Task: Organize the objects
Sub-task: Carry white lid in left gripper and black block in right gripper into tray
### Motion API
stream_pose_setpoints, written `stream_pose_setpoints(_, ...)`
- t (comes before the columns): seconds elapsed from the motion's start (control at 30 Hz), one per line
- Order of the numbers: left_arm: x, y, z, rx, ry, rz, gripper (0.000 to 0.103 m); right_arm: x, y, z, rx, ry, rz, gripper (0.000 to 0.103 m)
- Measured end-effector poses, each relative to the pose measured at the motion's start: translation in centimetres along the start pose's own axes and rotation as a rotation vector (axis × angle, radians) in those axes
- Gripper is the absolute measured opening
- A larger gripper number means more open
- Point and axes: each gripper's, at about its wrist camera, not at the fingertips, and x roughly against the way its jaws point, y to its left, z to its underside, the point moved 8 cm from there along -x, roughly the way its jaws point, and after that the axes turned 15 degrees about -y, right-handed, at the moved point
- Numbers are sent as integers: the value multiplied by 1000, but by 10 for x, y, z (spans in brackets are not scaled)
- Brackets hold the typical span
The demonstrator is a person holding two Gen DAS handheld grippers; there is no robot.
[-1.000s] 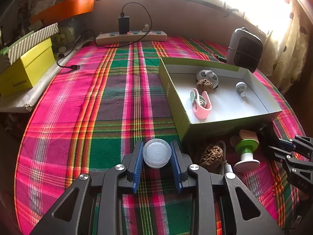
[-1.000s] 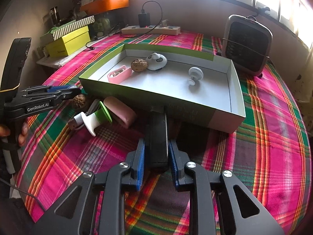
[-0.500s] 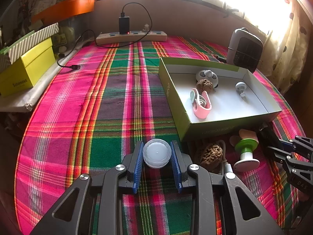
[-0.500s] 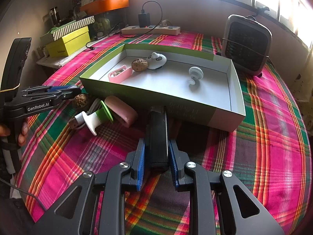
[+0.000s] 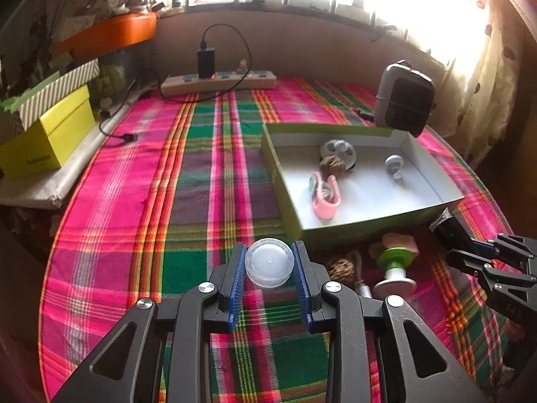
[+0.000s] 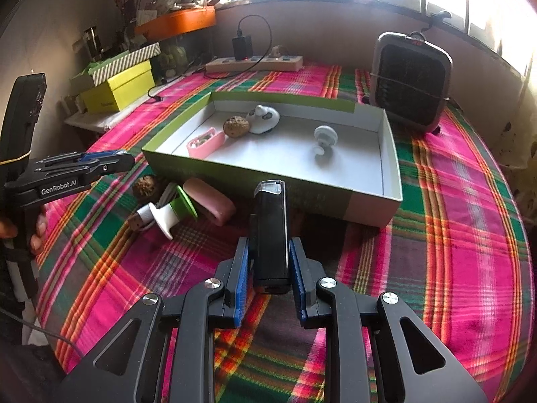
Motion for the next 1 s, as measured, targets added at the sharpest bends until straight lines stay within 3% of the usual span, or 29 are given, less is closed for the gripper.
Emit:
stream_pose_setpoints(0.4,-1,-38,-27,-26,-22,90,25,12,-14,-28,4,-49,34,24)
stream_pose_setpoints(0.67,-27,-71,-45,-43,-5,175,25,-2,-35,-45,3,-27,99,24)
stream_pose_setpoints(1.0,-64,-99,-52,-66,26,219,25,-30,-58,-67,-16,3,133,24)
